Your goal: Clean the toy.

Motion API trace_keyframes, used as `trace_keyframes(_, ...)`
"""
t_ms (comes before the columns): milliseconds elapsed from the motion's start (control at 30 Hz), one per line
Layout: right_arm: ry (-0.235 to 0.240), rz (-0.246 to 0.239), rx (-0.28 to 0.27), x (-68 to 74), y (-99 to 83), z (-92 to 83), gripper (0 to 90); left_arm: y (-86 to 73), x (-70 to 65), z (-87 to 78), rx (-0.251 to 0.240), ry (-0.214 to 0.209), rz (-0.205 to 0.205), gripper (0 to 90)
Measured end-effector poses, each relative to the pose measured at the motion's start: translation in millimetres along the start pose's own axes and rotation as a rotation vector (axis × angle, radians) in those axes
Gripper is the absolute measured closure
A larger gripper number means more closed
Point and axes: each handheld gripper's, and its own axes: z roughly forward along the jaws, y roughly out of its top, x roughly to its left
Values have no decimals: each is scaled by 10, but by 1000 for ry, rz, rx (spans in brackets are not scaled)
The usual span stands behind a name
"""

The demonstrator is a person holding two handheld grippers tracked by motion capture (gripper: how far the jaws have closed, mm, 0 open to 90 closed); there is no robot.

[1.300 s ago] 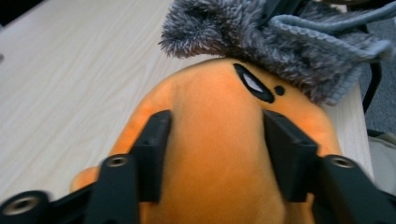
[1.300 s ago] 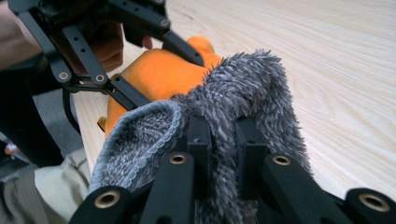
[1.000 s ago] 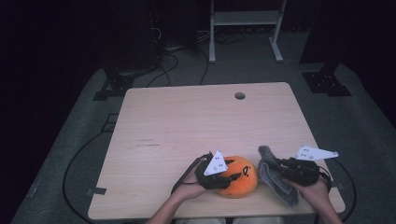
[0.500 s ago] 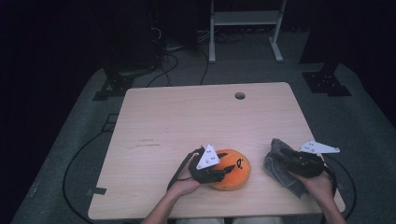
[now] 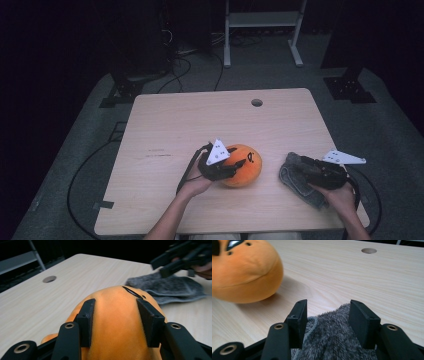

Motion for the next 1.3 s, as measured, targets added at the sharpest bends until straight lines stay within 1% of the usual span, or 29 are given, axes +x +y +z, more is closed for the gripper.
trace_keyframes(33, 3, 0, -2, -1, 3, 3, 470, 10, 34, 24, -6, 12, -12, 518)
trace_keyframes(67, 7, 0, -2, -10, 5, 12, 463, 12, 50, 37, -9, 16, -22, 517)
trace_keyframes(100, 6, 4, 0, -14, 7, 17, 462, 16, 72, 56, -4, 21, -18, 516)
trace_keyframes(167, 12, 9, -3, -17, 13, 28, 457, 14, 106, 103, -1, 29, -24, 512)
trace_keyframes(233, 17, 8, -4, -11, 17, 33, 450, -6, 143, 163, 5, 31, -48, 508)
trace_keyframes(333, 25, 4, -4, -4, 15, 40, 439, -72, 181, 270, 60, 25, -57, 488)
trace_keyframes(367, 27, 5, -2, -2, 13, 41, 436, -94, 191, 284, 66, 20, -58, 470)
trace_keyframes(400, 30, 5, -1, 1, 10, 40, 433, -97, 201, 278, 56, 17, -78, 454)
trace_keyframes(433, 33, 3, 0, 2, 6, 38, 428, -91, 204, 263, 54, 20, -83, 427)
trace_keyframes(467, 36, 3, 1, 2, 1, 38, 424, -84, 205, 250, 57, 21, -76, 401)
trace_keyframes(500, 36, 2, 2, 0, -3, 38, 421, -75, 197, 240, 56, 23, -82, 367)
trace_keyframes(567, 35, 2, 1, 0, -8, 41, 417, -55, 195, 212, 50, 15, -88, 326)
trace_keyframes(633, 38, 1, 3, 6, -8, 47, 411, -31, 199, 179, 51, 21, -87, 283)
trace_keyframes(700, 40, 3, 4, 19, -6, 50, 405, -16, 216, 153, 62, 18, -106, 248)
trace_keyframes(767, 44, -2, 3, 35, -2, 54, 400, -19, 235, 133, 91, 16, -114, 217)
trace_keyframes(867, 50, -7, 5, 54, 4, 68, 398, -46, 255, 83, 90, 25, -116, 198)
trace_keyframes(933, 52, -9, 7, 58, 5, 74, 398, -59, 271, 42, 83, 28, -128, 189)
trace_keyframes(967, 55, -11, 10, 60, 5, 75, 398, -66, 279, 14, 83, 22, -134, 188)
trace_keyframes(1000, 60, -11, 13, 62, 4, 75, 398, -71, 282, -1, 83, 18, -131, 188)
trace_keyframes(1033, 61, -10, 13, 63, 4, 74, 398, -74, 281, -24, 88, 22, -123, 187)
trace_keyframes(1100, 64, -8, 7, 66, 3, 70, 397, -84, 285, -68, 83, 29, -115, 183)
trace_keyframes(1233, 59, -5, 15, 63, 2, 79, 385, -112, 310, -177, 73, 43, -115, 162)
trace_keyframes(1300, 51, -2, 18, 73, 10, 80, 366, -137, 337, -225, 72, 57, -127, 132)
